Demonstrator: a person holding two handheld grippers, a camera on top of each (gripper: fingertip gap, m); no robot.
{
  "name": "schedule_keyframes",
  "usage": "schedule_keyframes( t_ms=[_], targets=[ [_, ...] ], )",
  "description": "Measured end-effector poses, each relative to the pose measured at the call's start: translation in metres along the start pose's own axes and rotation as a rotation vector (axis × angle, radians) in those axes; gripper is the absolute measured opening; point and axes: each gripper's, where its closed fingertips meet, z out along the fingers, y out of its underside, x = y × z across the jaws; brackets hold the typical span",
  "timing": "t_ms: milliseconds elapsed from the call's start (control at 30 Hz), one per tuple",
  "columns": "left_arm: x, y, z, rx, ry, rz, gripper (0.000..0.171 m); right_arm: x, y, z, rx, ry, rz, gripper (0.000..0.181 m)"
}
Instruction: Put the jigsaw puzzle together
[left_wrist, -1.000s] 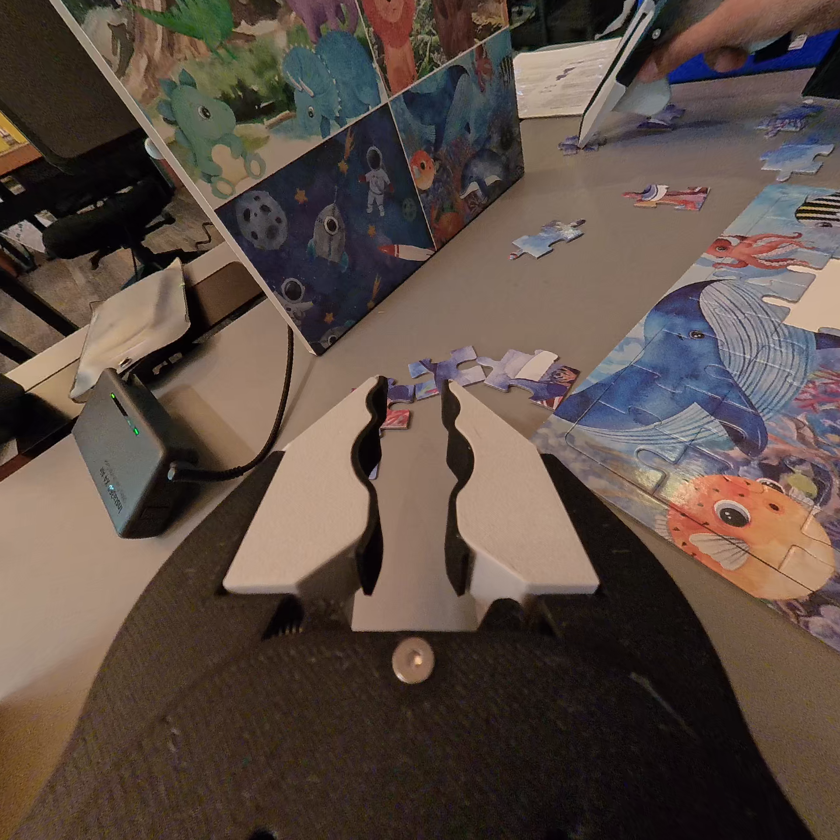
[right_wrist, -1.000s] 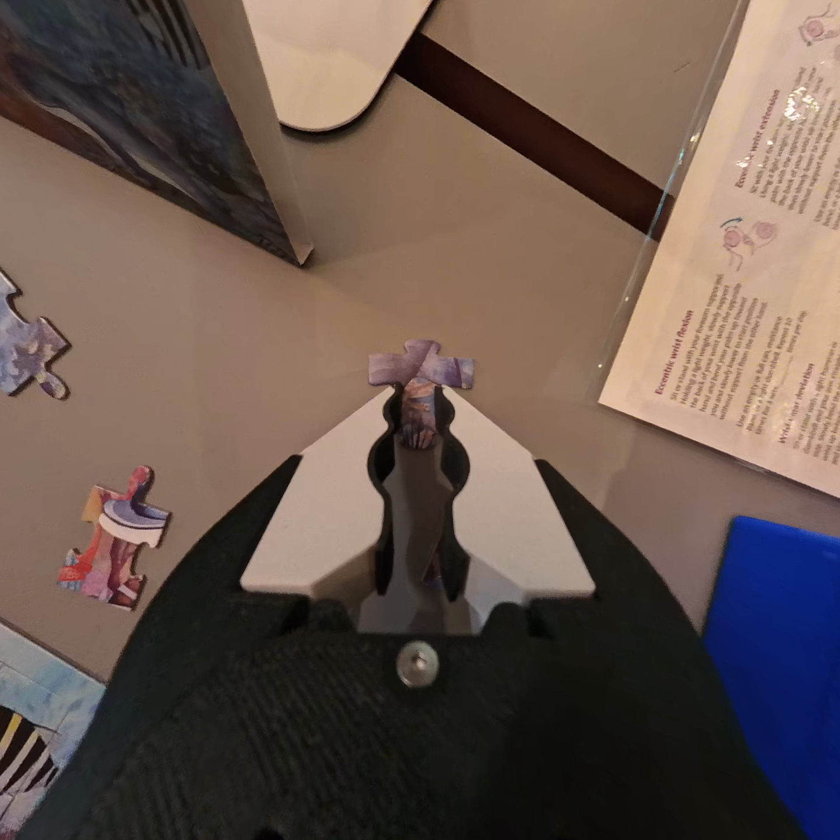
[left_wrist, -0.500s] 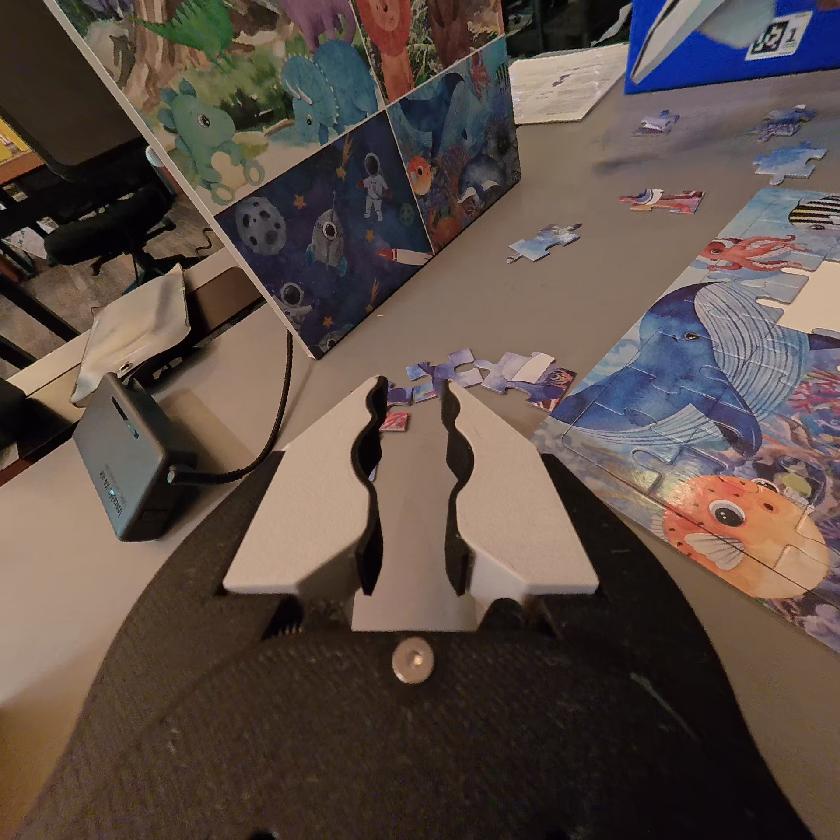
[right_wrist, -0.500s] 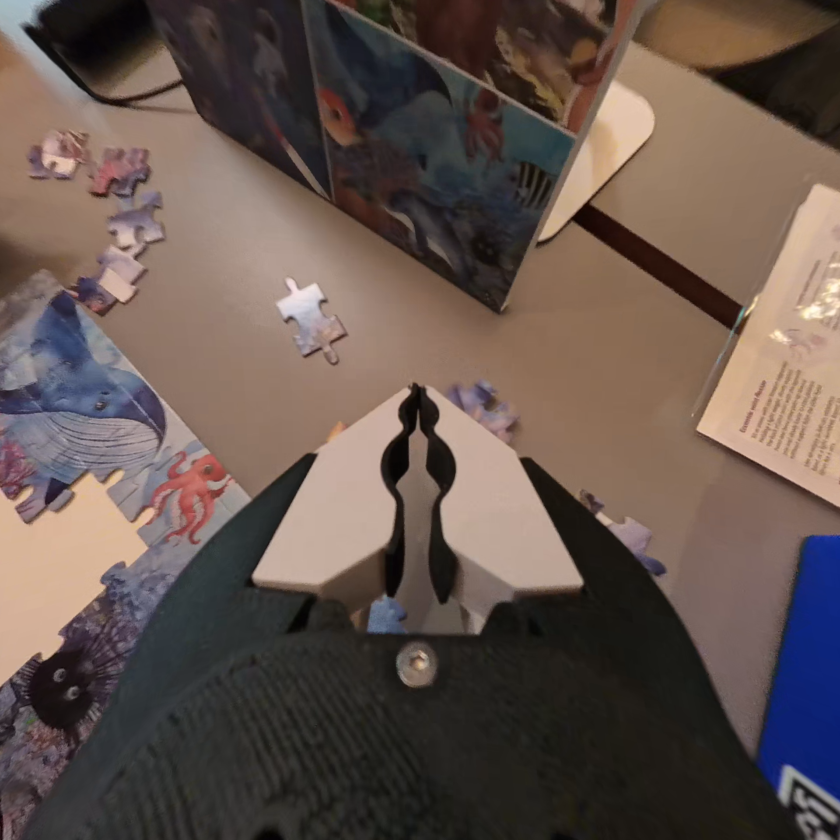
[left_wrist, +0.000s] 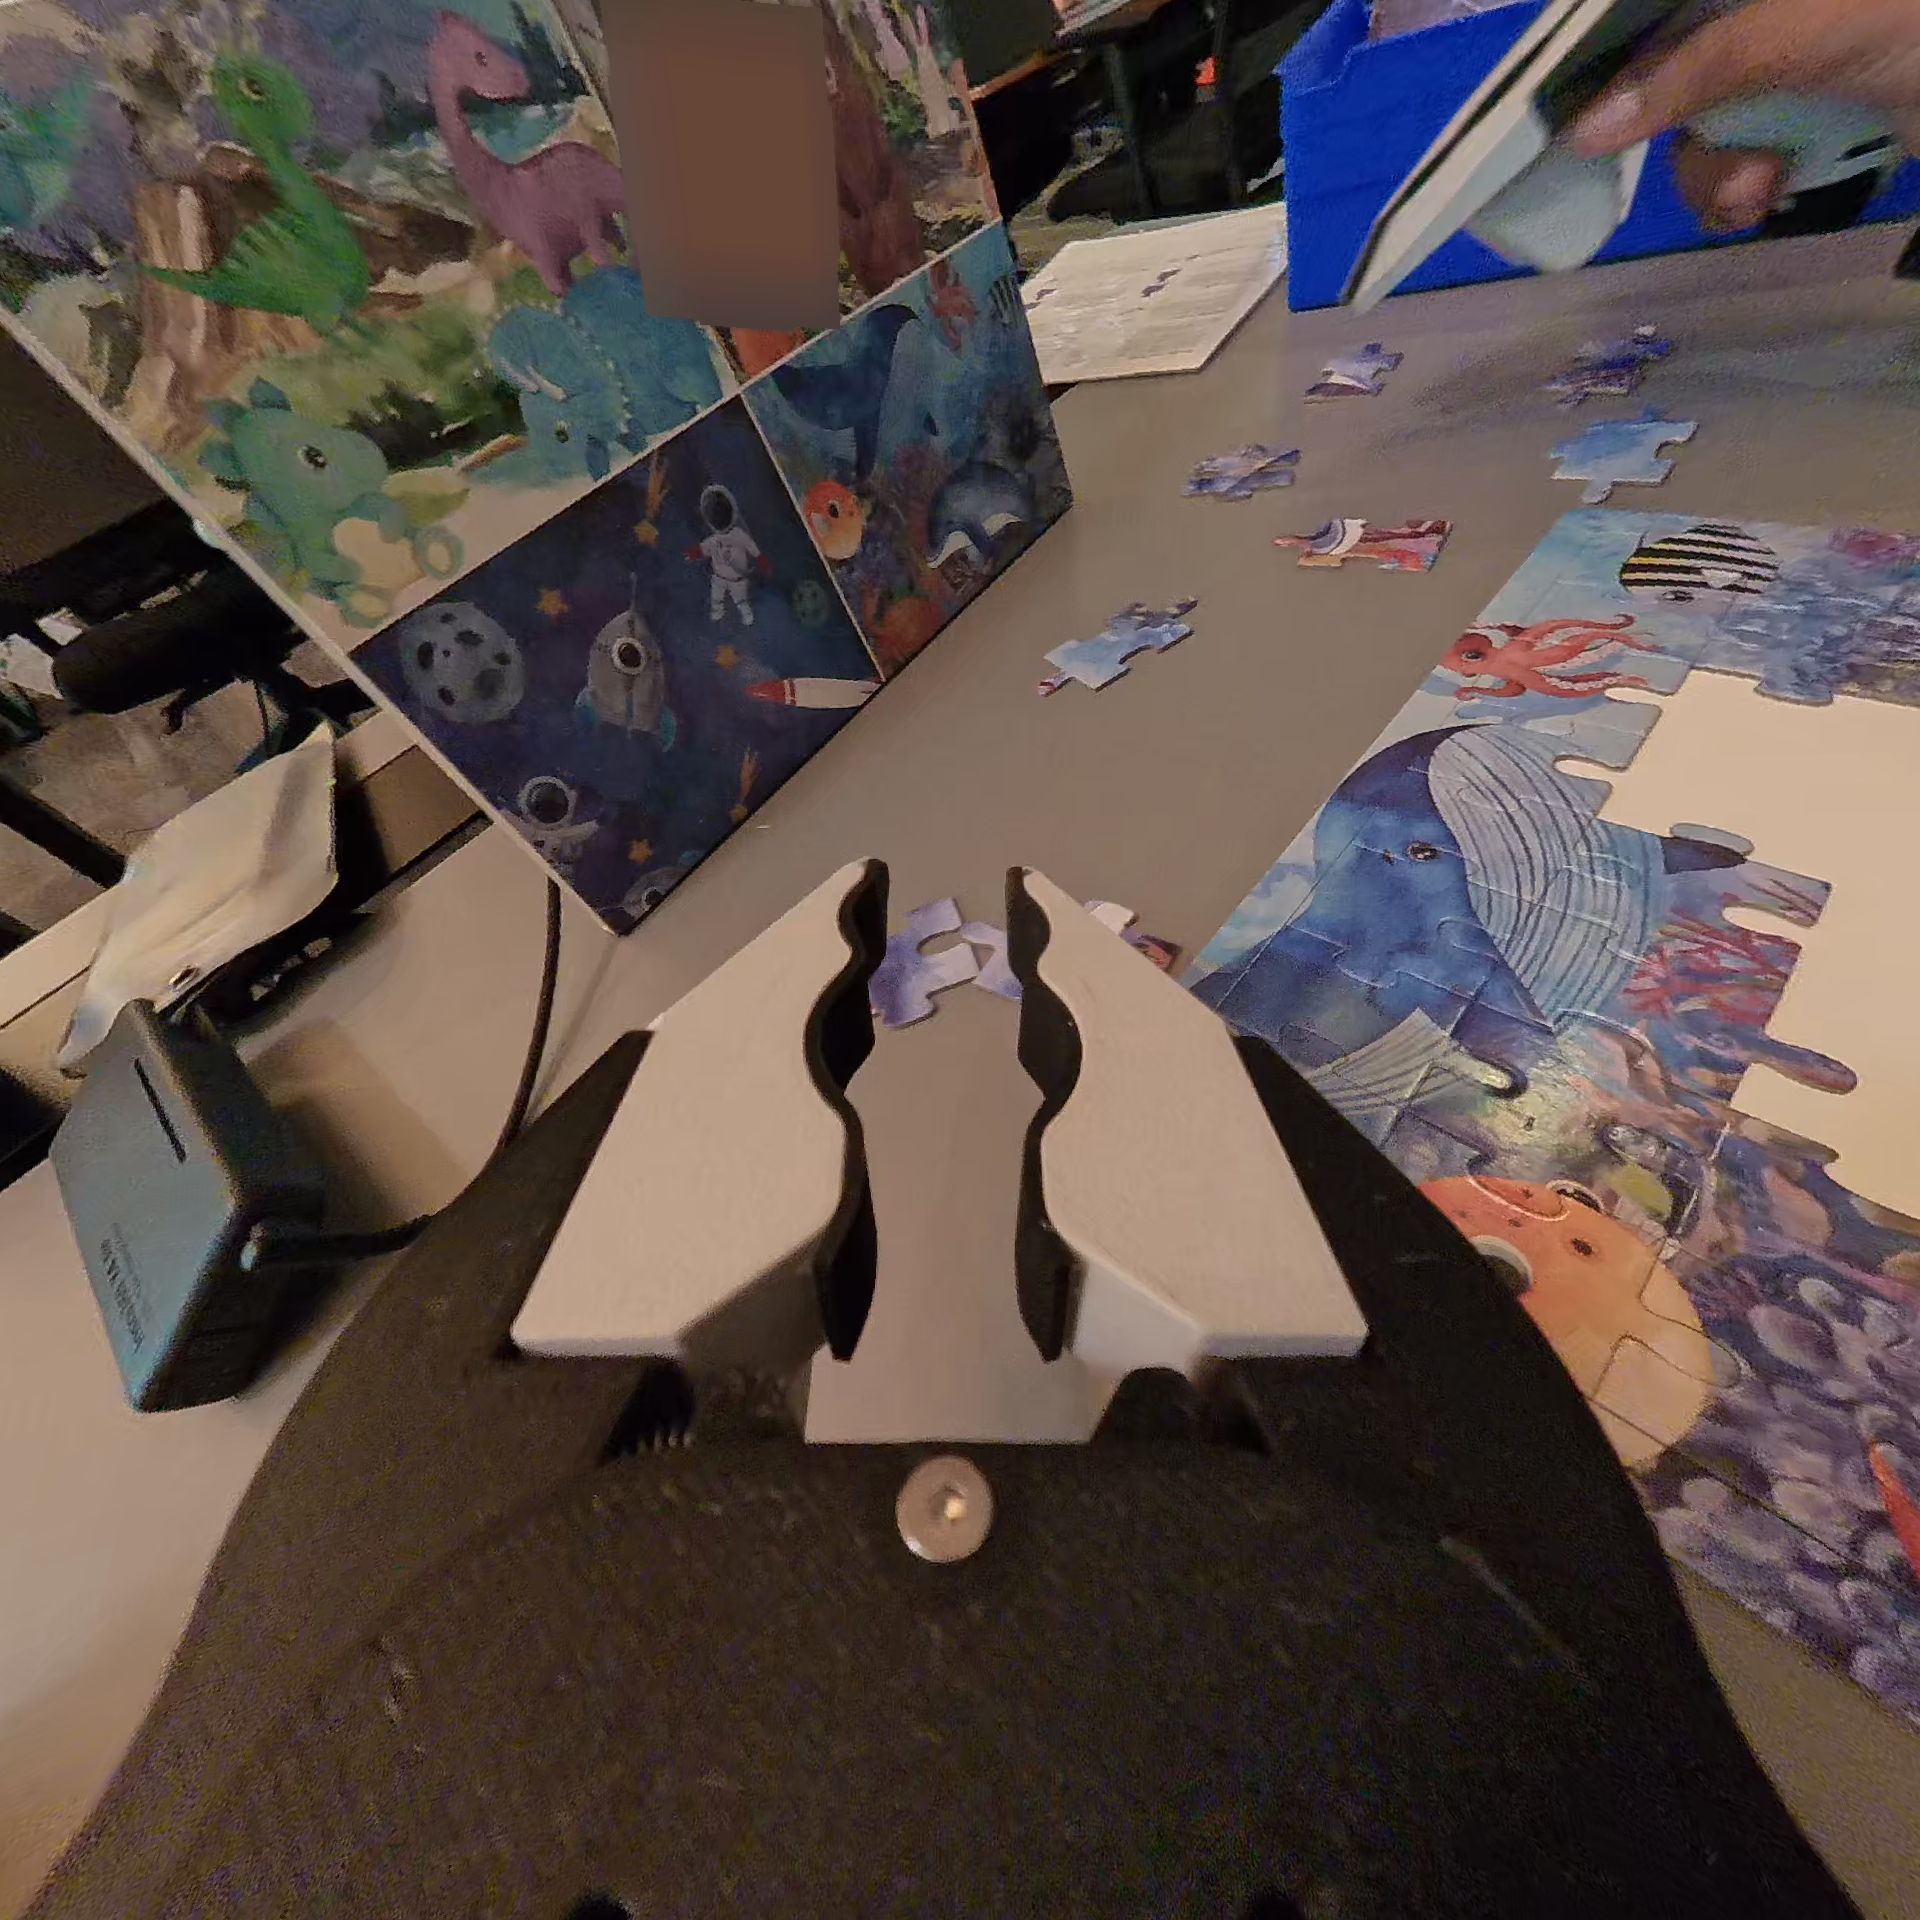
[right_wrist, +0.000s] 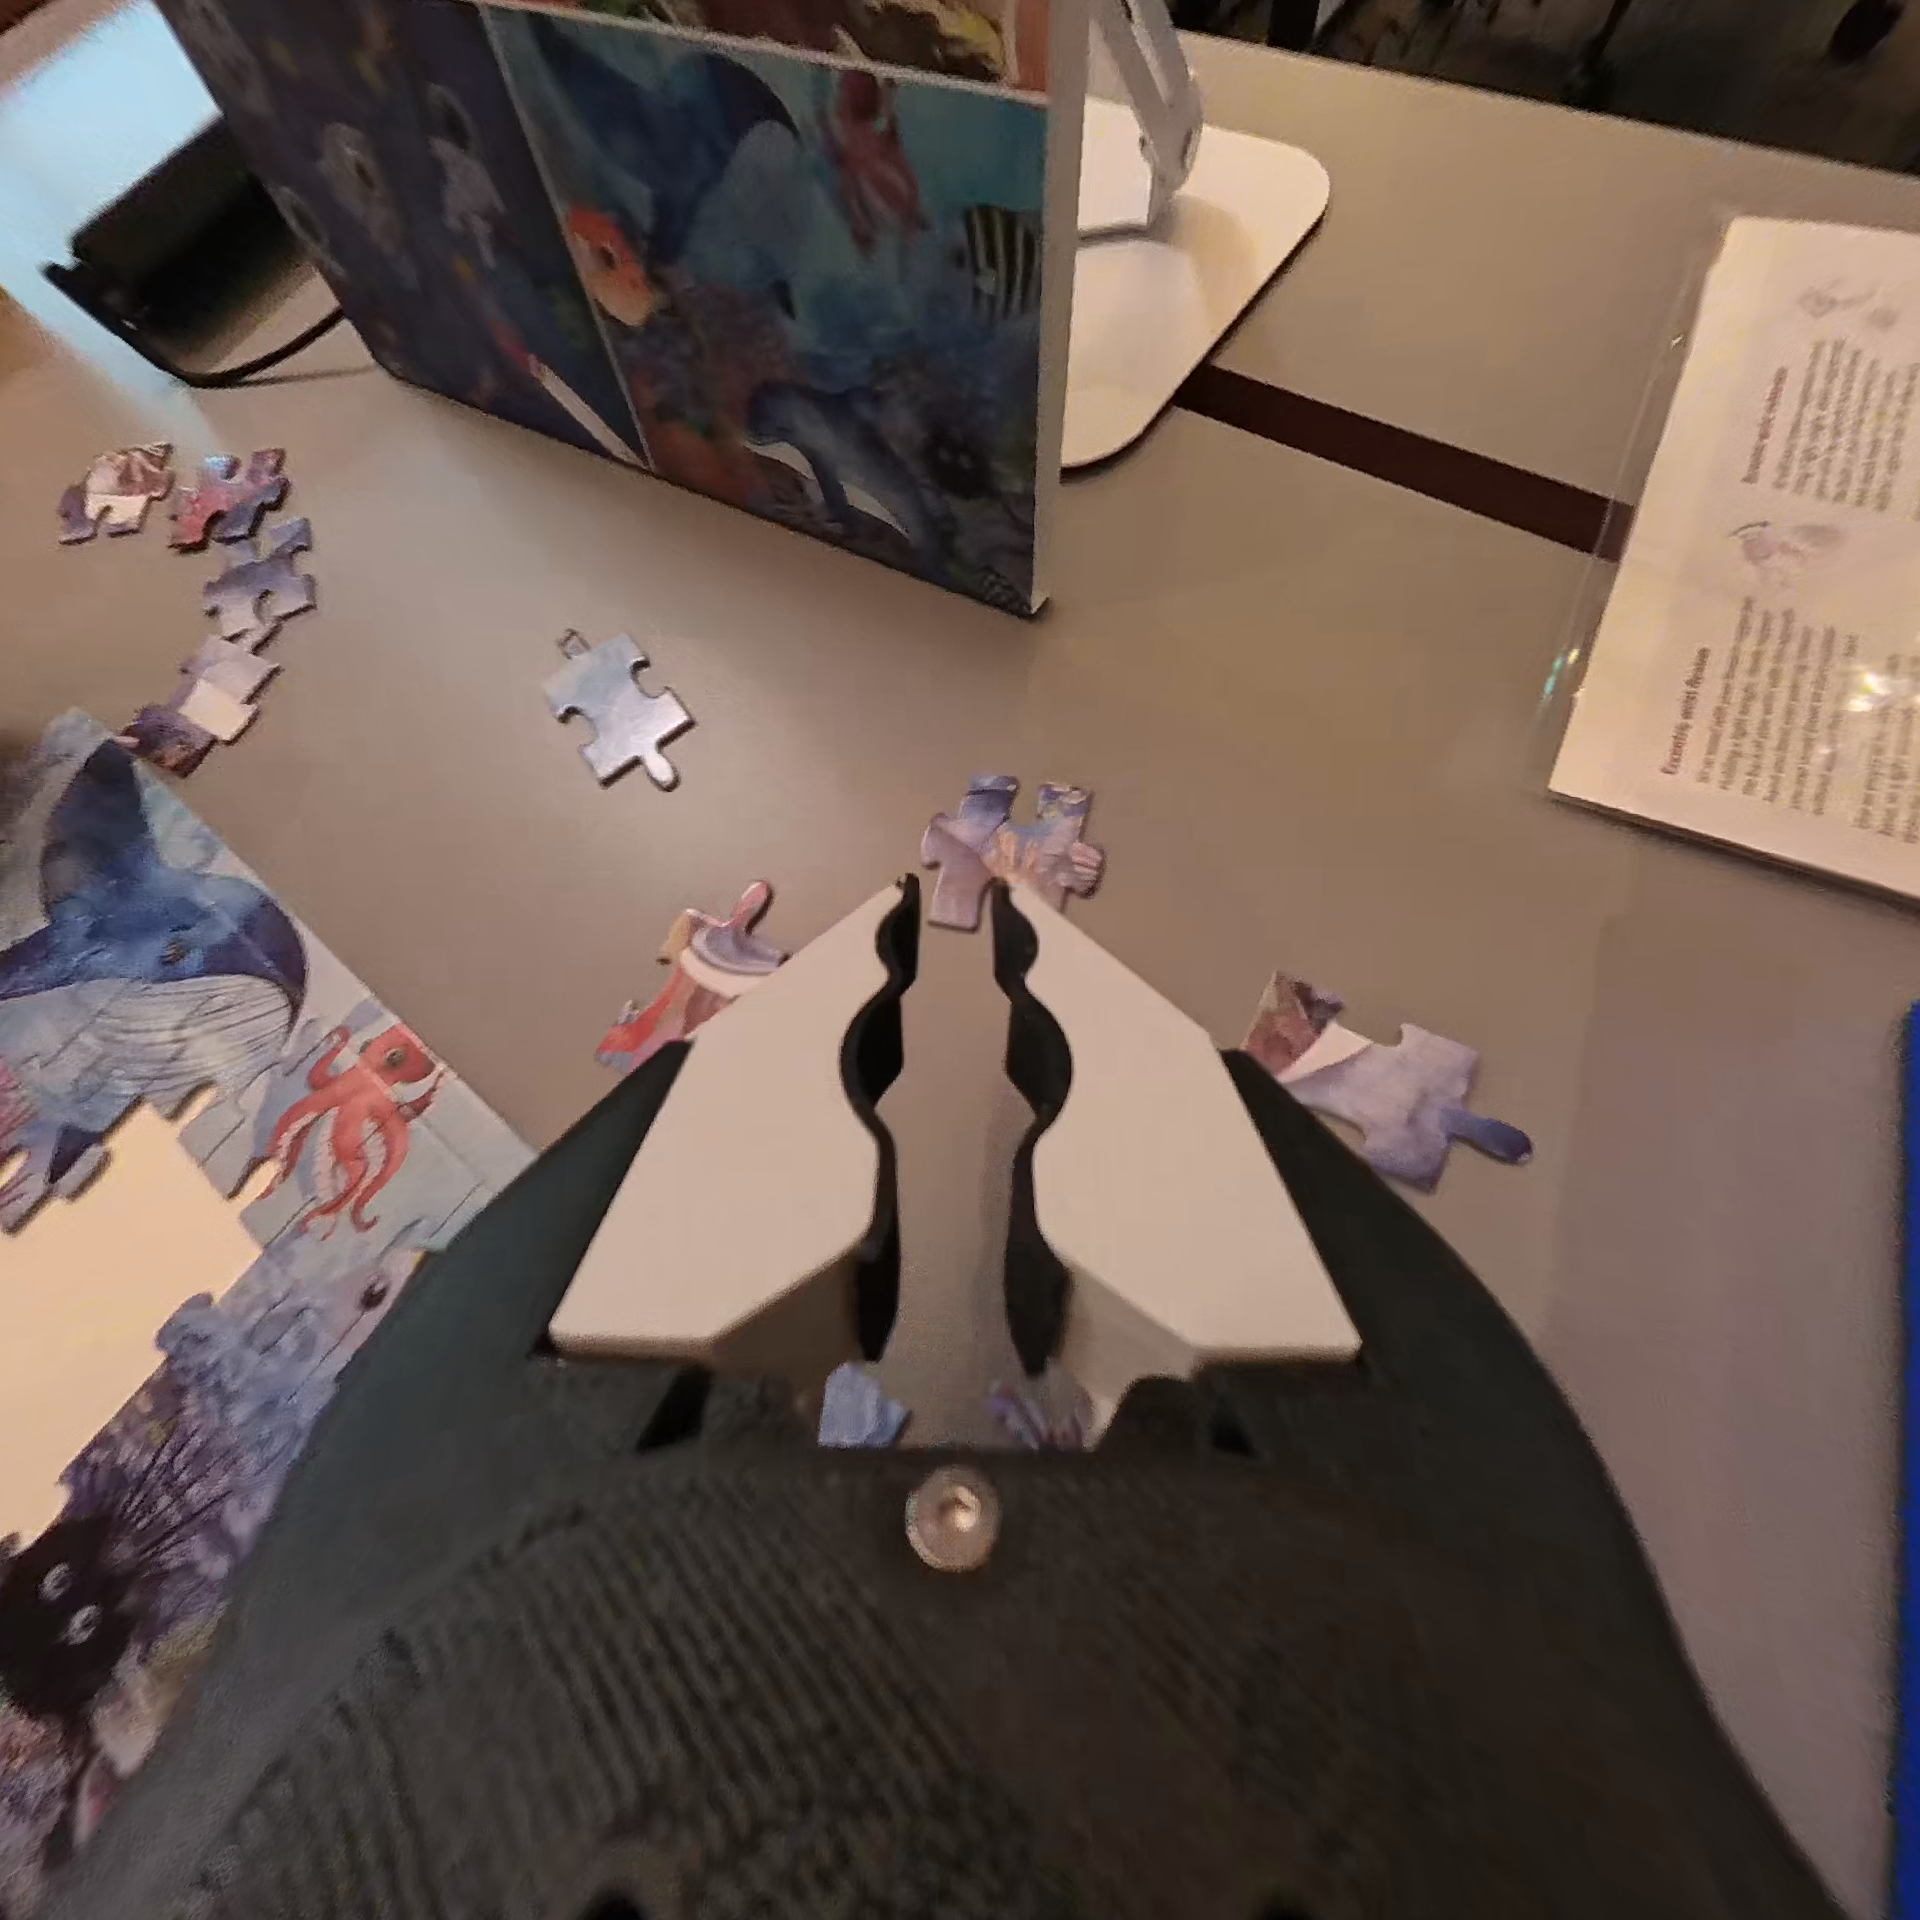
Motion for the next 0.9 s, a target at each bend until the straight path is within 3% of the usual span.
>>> schedule_keyframes(
  t_ms=[233,367,467,700,833,900],
  targets=[
    [0.006,0.001,-0.001,-0.002,0.021,0.012,0.02,0.014,0.011,0.047,-0.17,0.006,-0.066,0.028],
    [0.003,0.004,-0.002,-0.005,0.027,0.002,0.02,0.018,0.02,0.046,-0.25,-0.024,-0.217,0.031],
    [0.003,0.008,-0.001,-0.012,0.04,-0.014,0.021,0.048,0.027,0.037,-0.305,0.111,-0.312,0.035],
    [0.005,0.009,0.001,-0.022,0.047,-0.001,0.021,0.013,0.027,0.045,-0.206,-0.161,-0.091,0.04],
    [0.007,0.011,0.003,-0.035,0.052,0.019,0.021,-0.045,0.029,0.041,-0.239,-0.419,-0.126,0.034],
    [0.009,0.011,0.003,-0.038,0.056,0.03,0.021,-0.049,0.013,0.04,-0.171,-0.416,-0.147,0.027]
  ],
)
